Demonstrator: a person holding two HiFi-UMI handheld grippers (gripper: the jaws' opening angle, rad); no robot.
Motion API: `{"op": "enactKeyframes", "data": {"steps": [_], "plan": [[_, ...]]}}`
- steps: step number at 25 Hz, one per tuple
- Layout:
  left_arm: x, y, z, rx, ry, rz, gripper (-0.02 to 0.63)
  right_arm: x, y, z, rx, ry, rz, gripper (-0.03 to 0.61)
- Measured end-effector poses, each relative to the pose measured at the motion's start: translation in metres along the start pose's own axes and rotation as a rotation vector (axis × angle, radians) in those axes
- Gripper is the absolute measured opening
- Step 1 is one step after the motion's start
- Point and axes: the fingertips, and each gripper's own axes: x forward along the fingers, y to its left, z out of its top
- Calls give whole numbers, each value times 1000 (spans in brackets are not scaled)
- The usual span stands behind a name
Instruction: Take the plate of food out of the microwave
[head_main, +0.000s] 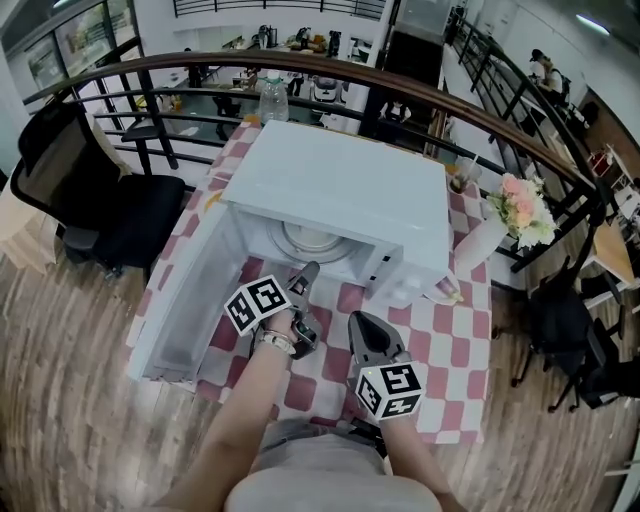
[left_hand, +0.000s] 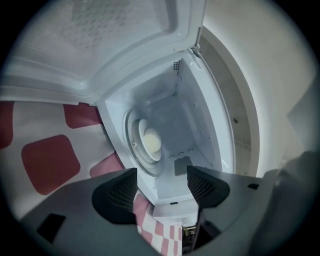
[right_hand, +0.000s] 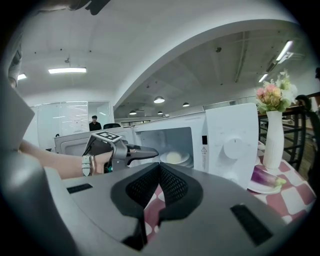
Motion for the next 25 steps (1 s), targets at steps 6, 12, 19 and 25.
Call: {"op": "enactKeyframes", "data": {"steps": [6,12,19,25], "plan": [[21,23,4,-101,-9,80,310,11,-4,-2,7,7,16,23],[35,46,9,-173,-52,191,310,18,-8,-12,21,40,15,23],[54,57,15,-246,-74,268,310,23,-13,-22,34,67,12,23],[64,70,21,-300,-91,377,311,22,-24,-29,44,89,-13,23]]}}
